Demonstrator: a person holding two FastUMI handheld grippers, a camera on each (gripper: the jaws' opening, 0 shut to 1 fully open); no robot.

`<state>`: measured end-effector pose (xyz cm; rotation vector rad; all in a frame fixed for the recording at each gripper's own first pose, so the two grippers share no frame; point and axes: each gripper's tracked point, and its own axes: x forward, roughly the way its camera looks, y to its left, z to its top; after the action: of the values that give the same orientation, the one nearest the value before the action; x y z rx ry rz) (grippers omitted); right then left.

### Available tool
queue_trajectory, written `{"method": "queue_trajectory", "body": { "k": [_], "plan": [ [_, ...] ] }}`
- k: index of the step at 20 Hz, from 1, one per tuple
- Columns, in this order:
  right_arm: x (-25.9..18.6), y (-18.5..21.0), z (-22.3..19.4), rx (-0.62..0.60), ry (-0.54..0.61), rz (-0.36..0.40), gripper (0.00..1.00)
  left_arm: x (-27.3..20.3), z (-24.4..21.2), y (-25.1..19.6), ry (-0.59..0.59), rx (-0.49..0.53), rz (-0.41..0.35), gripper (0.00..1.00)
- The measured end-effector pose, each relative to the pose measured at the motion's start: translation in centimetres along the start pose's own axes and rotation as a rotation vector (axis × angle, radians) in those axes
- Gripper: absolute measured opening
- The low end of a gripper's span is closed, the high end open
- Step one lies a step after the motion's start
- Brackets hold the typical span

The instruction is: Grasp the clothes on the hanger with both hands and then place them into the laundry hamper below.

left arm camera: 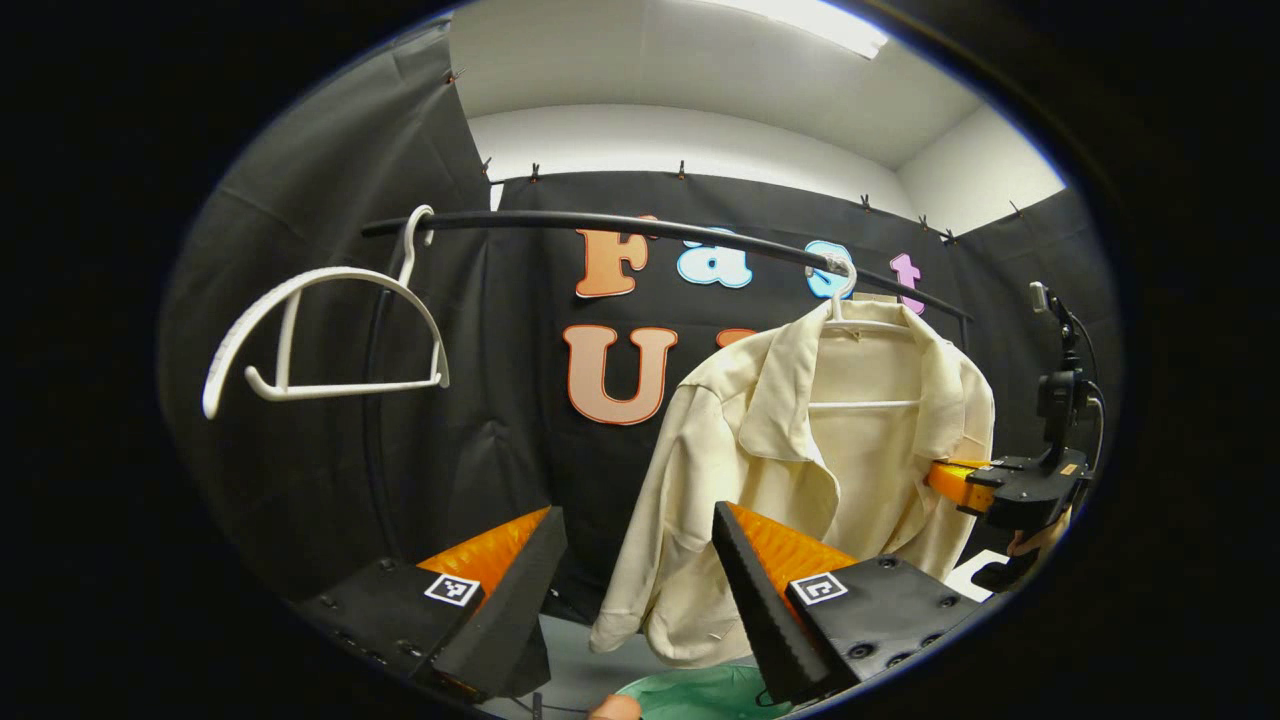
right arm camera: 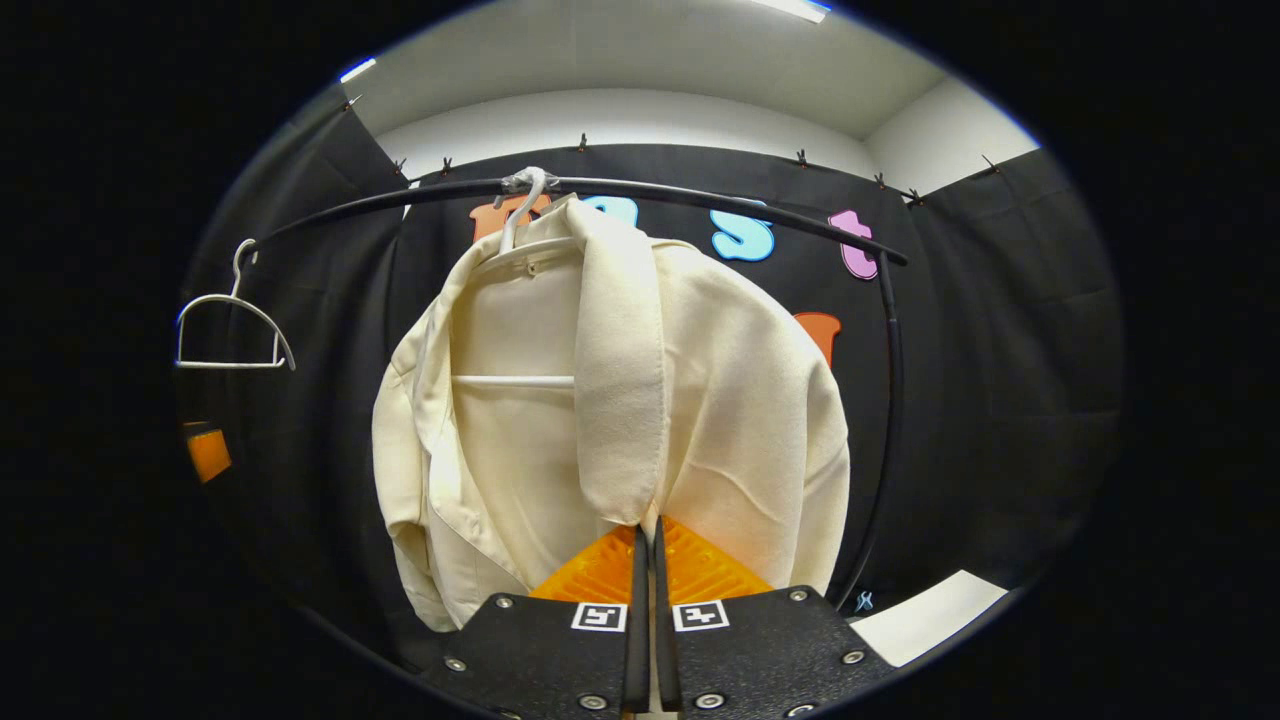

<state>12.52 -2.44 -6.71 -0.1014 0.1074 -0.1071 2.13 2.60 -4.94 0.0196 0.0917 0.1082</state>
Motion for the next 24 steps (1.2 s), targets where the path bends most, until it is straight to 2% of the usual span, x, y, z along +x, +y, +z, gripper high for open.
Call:
{"method": "queue_trajectory", "body": {
  "k": [2, 4, 6, 10, 12, 13, 15, 16, 18, 21, 24],
  "plan": [
    [-0.6, 0.1, 0.1, 0.003, -0.005, 0.017, 0.02, 0.7, 0.0, -1.0, 0.002, 0.017, -0.014, 0.97],
    [-1.0, -0.2, 0.2, 0.006, -0.012, 0.023, 0.02, 1.3, -0.2, -2.5, 0.003, 0.013, -0.046, 0.93],
    [-1.3, -0.3, 0.2, 0.008, -0.016, 0.029, 0.02, 1.9, -0.2, -4.7, 0.000, -0.019, -0.099, 1.00],
    [-2.2, -0.6, 0.6, 0.008, -0.026, 0.046, 0.02, 3.0, 0.9, -8.9, -0.057, -0.102, -0.218, 0.94],
    [-2.6, -0.9, 0.7, 0.007, -0.032, 0.048, 0.02, 4.2, 1.0, -9.9, -0.063, -0.098, -0.222, 1.00],
    [-2.8, -0.9, 0.9, 0.010, -0.034, 0.052, 0.02, 4.8, 0.9, -10.4, -0.055, -0.091, -0.221, 0.97],
    [-3.3, -1.0, 1.1, 0.017, -0.040, 0.060, 0.02, 6.4, 0.2, -11.6, -0.029, -0.072, -0.219, 1.00],
    [-3.4, -1.0, 1.3, 0.016, -0.043, 0.063, 0.02, 7.1, -0.2, -12.4, -0.018, -0.059, -0.228, 0.97],
    [-3.7, -1.1, 1.5, 0.013, -0.049, 0.064, 0.02, 9.0, -0.8, -14.6, -0.004, -0.025, -0.276, 0.97],
    [-4.3, -1.7, 1.8, 0.019, -0.056, 0.066, 0.02, 12.2, -3.1, -14.8, 0.063, -0.012, -0.256, 1.00],
    [-4.7, -2.3, 2.1, 0.023, -0.064, 0.063, 0.02, 14.5, -4.2, -14.7, 0.097, -0.039, -0.219, 0.93]
  ]
}}
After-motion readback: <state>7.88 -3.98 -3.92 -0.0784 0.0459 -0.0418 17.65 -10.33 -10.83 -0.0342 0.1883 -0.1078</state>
